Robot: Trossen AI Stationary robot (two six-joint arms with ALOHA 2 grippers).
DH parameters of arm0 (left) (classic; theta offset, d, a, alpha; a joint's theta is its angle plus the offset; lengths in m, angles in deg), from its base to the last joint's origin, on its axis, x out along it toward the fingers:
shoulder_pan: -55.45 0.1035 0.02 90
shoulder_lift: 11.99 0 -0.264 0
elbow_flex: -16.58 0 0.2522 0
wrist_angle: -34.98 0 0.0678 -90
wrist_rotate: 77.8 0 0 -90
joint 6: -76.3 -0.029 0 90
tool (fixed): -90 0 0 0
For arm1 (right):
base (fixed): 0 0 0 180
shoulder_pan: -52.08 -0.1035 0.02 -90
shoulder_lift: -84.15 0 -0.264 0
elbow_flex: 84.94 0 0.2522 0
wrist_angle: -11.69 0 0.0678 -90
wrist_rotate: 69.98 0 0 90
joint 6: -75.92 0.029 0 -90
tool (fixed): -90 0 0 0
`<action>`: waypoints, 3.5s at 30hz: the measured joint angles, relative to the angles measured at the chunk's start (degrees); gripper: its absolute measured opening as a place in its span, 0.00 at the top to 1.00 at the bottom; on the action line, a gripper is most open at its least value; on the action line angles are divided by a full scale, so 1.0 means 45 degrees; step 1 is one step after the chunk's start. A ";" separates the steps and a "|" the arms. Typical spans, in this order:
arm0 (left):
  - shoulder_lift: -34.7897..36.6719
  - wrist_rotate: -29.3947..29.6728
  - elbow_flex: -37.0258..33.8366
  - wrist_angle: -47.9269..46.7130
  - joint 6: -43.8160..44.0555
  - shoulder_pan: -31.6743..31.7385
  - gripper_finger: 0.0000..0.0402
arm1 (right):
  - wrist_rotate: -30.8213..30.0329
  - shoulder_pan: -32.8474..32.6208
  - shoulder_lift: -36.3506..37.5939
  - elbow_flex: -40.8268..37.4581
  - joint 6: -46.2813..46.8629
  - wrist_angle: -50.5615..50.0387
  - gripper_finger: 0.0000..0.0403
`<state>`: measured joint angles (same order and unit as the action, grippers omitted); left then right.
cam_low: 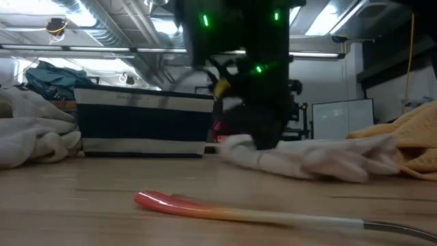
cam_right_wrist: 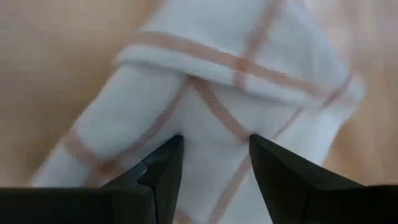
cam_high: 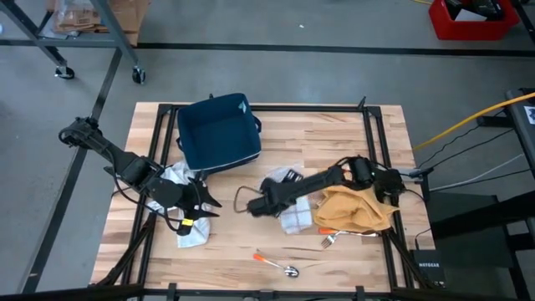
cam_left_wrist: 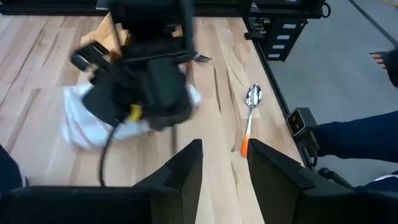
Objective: Fold towel
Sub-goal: Fold the right white patterned towel, then fold the left white patterned towel
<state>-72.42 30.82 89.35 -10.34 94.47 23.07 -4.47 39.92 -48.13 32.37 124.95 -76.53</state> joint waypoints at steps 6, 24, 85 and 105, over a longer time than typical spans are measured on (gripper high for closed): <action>0.0000 0.0000 0.0000 -0.0004 -0.0015 0.0000 0.70 | -0.0756 0.1510 -0.0017 -0.0882 -0.1005 -0.1033 0.53; 0.0000 0.0008 0.0000 -0.0177 -0.0465 0.0019 0.70 | -0.0274 0.3390 0.2171 -0.1196 -0.1585 -0.1809 0.53; 0.0000 0.0719 0.0000 -0.0399 -0.0790 0.0039 0.70 | 0.1391 0.2585 0.4174 -0.2715 -0.2055 0.0369 0.53; -0.0277 -0.2200 -0.0227 -0.9611 0.8034 -0.1797 0.70 | 0.1933 -0.2150 0.4543 -0.1953 -0.1954 0.7055 0.53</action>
<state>-73.66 20.91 88.33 -53.59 130.62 14.98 4.23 30.25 -27.68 23.58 116.16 -44.78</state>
